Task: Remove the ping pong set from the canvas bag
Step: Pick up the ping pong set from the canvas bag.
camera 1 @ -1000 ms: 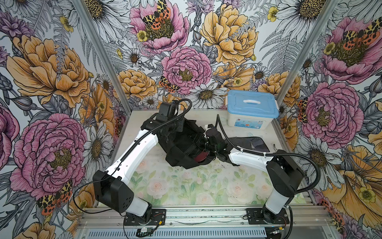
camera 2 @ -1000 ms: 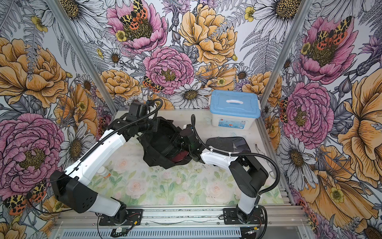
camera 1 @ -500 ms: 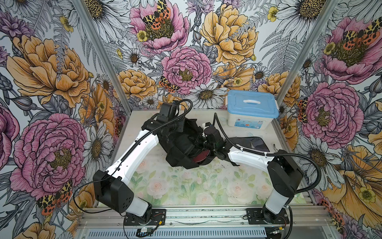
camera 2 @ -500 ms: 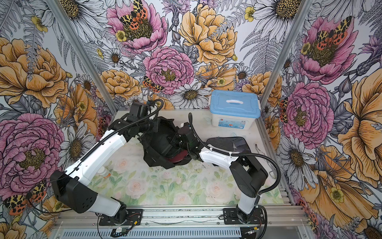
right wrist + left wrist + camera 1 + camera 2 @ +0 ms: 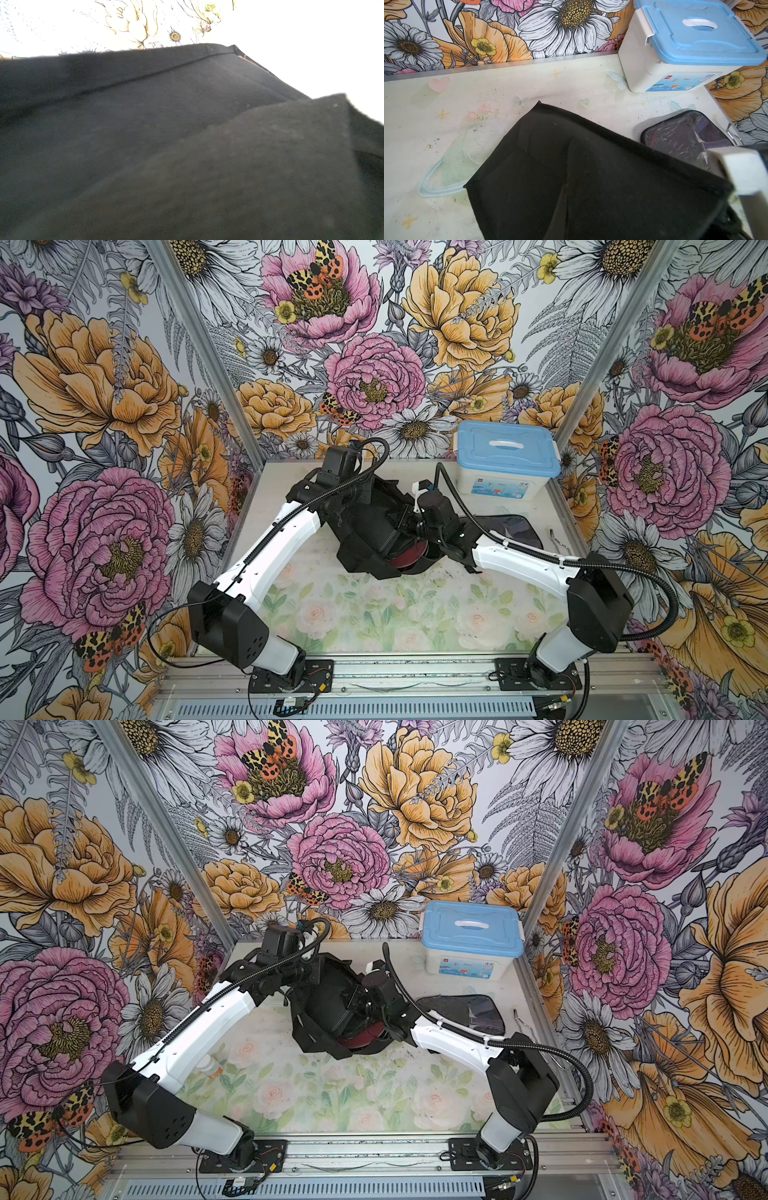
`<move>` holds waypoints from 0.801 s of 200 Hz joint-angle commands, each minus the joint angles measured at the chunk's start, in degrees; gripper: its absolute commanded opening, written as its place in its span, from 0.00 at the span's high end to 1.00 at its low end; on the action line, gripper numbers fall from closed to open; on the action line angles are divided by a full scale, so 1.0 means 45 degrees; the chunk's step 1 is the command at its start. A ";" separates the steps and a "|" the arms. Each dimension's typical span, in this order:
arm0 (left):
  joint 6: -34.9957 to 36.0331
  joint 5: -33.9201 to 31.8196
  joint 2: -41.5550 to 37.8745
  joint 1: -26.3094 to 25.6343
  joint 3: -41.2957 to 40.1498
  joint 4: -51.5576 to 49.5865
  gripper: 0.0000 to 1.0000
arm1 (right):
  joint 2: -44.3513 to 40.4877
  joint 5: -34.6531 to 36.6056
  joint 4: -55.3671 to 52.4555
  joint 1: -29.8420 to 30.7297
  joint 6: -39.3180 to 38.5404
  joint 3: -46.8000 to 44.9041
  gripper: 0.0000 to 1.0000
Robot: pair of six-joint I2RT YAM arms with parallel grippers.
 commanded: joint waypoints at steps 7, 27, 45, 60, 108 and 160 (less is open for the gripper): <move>-0.0355 0.0391 -0.0235 0.0171 -0.0016 0.1297 1.00 | -0.1166 0.0873 0.0547 0.0035 -0.1027 0.0798 0.90; -0.0374 0.0426 -0.0254 0.0291 -0.0098 0.1321 1.00 | -0.1458 0.1050 0.0282 0.0019 -0.1276 0.0829 0.90; -0.0373 0.0436 -0.0274 0.0420 -0.0147 0.1327 1.00 | -0.1680 0.1131 0.0135 0.0014 -0.1441 0.0800 0.90; -0.0370 0.0468 -0.0303 0.0539 -0.0205 0.1347 1.00 | -0.1806 0.1064 0.0040 -0.0030 -0.1567 0.0808 0.91; -0.0318 0.0554 -0.0390 0.1016 -0.0401 0.1359 1.00 | -0.2194 0.1092 -0.0119 -0.0172 -0.1775 0.0721 0.91; -0.0291 0.0669 -0.0430 0.1489 -0.0618 0.1434 1.00 | -0.2414 0.1053 -0.0234 -0.0307 -0.1997 0.0739 0.92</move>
